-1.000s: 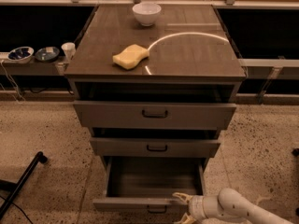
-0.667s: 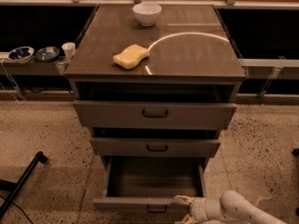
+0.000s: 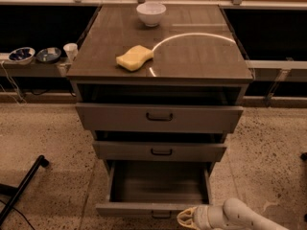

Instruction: Close bottom drawer

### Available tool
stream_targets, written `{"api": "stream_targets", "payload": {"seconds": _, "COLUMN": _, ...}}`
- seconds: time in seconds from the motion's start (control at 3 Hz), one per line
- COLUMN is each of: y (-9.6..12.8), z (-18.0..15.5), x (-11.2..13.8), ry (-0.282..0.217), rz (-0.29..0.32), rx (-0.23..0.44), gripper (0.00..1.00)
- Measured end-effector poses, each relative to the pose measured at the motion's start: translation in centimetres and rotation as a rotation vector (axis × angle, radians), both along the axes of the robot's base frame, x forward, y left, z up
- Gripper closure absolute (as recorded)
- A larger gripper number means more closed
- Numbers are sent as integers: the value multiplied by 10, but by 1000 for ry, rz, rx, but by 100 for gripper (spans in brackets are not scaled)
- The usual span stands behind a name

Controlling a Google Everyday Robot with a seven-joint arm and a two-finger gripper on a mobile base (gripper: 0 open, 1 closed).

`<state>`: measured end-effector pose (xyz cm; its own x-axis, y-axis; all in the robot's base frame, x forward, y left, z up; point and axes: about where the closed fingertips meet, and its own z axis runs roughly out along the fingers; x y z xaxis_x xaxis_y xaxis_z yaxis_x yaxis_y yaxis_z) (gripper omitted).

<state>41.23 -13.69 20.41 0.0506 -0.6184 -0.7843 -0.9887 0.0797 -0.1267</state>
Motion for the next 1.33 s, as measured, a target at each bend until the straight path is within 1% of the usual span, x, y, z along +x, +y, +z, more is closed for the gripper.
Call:
{"api": "stream_targets", "payload": {"seconds": 0.33, "y": 1, "z": -3, "x": 3, "ry": 4, "rz": -8, "rx": -2, "gripper": 100}}
{"api": "stream_targets", "payload": {"seconds": 0.67, "y": 3, "z": -14, "x": 14, "ry": 19, "rz": -36, "rx": -11, "gripper": 100}}
{"api": "stream_targets", "payload": {"seconds": 1.0, "y": 4, "z": -21, "x": 29, "ry": 8, "rz": -90, "rx": -6, "gripper": 100}}
{"api": "stream_targets", "payload": {"seconds": 1.33, "y": 3, "z": -30, "x": 46, "ry": -16, "rz": -157, "rx": 7, "gripper": 100}}
